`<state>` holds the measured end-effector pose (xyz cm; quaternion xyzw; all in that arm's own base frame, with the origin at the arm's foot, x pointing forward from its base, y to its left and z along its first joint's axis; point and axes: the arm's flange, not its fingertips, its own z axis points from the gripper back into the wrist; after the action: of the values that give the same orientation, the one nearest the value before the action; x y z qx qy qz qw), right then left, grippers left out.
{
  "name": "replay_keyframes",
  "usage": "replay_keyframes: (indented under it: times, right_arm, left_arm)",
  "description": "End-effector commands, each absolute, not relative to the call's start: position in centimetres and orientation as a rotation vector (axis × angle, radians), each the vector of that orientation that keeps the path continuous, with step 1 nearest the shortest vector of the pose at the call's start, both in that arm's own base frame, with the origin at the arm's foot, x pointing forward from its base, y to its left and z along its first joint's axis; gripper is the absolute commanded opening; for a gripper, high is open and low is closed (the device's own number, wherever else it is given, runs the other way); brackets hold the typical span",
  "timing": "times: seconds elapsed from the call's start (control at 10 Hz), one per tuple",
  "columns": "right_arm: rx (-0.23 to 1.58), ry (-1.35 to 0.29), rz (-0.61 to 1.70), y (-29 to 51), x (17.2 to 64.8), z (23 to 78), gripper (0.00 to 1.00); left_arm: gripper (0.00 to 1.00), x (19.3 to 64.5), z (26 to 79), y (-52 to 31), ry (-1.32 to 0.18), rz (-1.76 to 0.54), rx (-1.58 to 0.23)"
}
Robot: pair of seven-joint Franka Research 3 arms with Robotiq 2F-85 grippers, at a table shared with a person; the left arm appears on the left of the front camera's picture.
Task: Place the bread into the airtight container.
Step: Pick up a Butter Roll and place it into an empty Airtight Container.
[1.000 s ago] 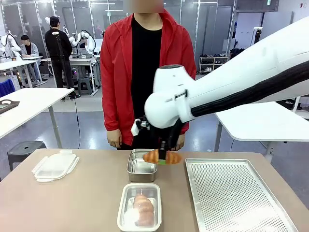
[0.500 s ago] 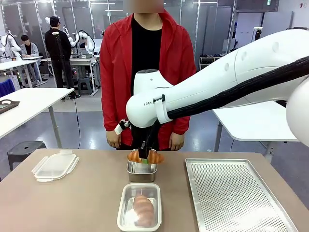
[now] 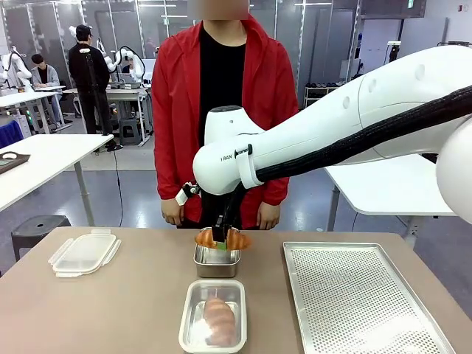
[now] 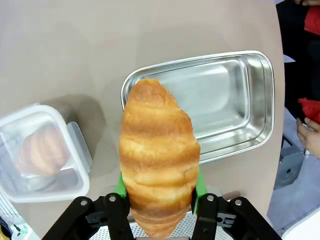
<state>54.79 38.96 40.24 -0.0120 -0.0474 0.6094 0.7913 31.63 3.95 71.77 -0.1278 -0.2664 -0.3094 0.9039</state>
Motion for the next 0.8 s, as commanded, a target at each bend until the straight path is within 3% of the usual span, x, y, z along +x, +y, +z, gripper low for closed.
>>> replay_keyframes:
  times: [0.0, 0.3, 0.7]
  right_arm:
    - [-0.041, -0.132, 1.088, 38.4, 55.6, 40.0, 0.55]
    - [0.036, -0.208, 0.665, 39.4, 56.2, 39.4, 0.55]
    - [0.150, -0.124, 0.433, 40.0, 59.3, 38.7, 0.55]
  left_arm:
    - [1.00, 31.6, 71.8, 4.0, -0.551, -0.646, -0.265]
    - [1.00, 31.6, 71.8, 4.0, -0.551, -0.646, -0.265]
    - [1.00, 31.6, 71.8, 4.0, -0.551, -0.646, -0.265]
